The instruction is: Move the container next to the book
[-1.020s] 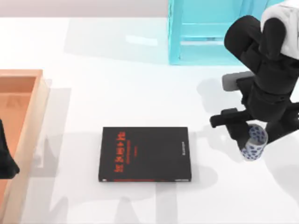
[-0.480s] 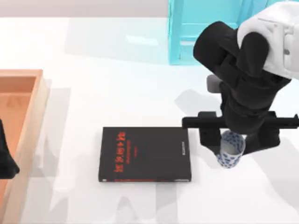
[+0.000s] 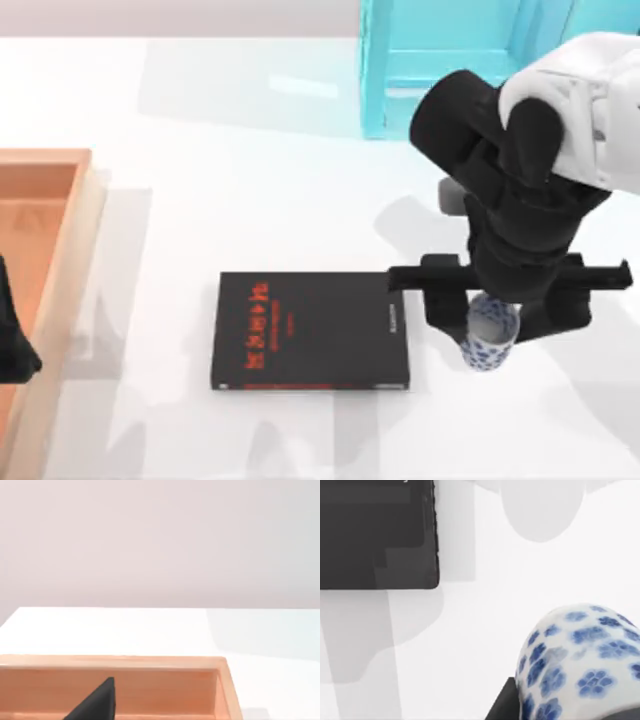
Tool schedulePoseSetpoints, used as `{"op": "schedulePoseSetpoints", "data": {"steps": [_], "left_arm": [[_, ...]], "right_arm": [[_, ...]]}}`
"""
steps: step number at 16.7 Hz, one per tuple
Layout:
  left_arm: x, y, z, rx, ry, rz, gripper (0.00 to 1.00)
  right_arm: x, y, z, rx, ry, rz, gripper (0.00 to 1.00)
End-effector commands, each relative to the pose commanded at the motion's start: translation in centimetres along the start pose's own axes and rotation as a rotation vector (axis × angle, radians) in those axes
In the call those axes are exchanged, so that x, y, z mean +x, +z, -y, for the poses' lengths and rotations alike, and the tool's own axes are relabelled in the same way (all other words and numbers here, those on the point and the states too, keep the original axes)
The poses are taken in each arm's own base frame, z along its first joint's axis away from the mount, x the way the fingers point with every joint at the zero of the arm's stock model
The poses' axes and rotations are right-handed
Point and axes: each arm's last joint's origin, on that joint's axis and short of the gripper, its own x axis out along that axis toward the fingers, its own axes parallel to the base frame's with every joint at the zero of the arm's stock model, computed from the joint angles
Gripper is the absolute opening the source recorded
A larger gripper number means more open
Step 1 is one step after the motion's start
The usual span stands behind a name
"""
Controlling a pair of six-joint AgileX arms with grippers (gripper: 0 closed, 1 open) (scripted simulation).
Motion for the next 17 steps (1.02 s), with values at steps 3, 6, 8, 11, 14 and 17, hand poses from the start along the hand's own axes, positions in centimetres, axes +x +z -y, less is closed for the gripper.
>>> {"op": "schedulePoseSetpoints", "data": {"steps": [3, 6, 8, 11, 14, 17], "left_arm": [[0.0, 0.0, 0.0, 0.000, 0.000, 0.000, 1.00], [0.0, 0.0, 0.0, 0.000, 0.000, 0.000, 1.00], [0.0, 0.0, 0.0, 0.000, 0.000, 0.000, 1.00], [0.0, 0.0, 0.0, 0.000, 0.000, 0.000, 1.00], [0.0, 0.0, 0.0, 0.000, 0.000, 0.000, 1.00], [0.0, 0.0, 0.0, 0.000, 0.000, 0.000, 1.00]], "right_arm": [[2.8, 0.1, -0.1, -0.001, 0.011, 0.012, 0.00], [4.3, -0.1, 0.0, 0.000, 0.008, 0.010, 0.00], [4.3, -0.1, 0.0, 0.000, 0.008, 0.010, 0.00], [4.3, -0.1, 0.0, 0.000, 0.008, 0.010, 0.15], [4.3, -0.1, 0.0, 0.000, 0.008, 0.010, 0.38], [4.3, -0.1, 0.0, 0.000, 0.008, 0.010, 0.60]]}}
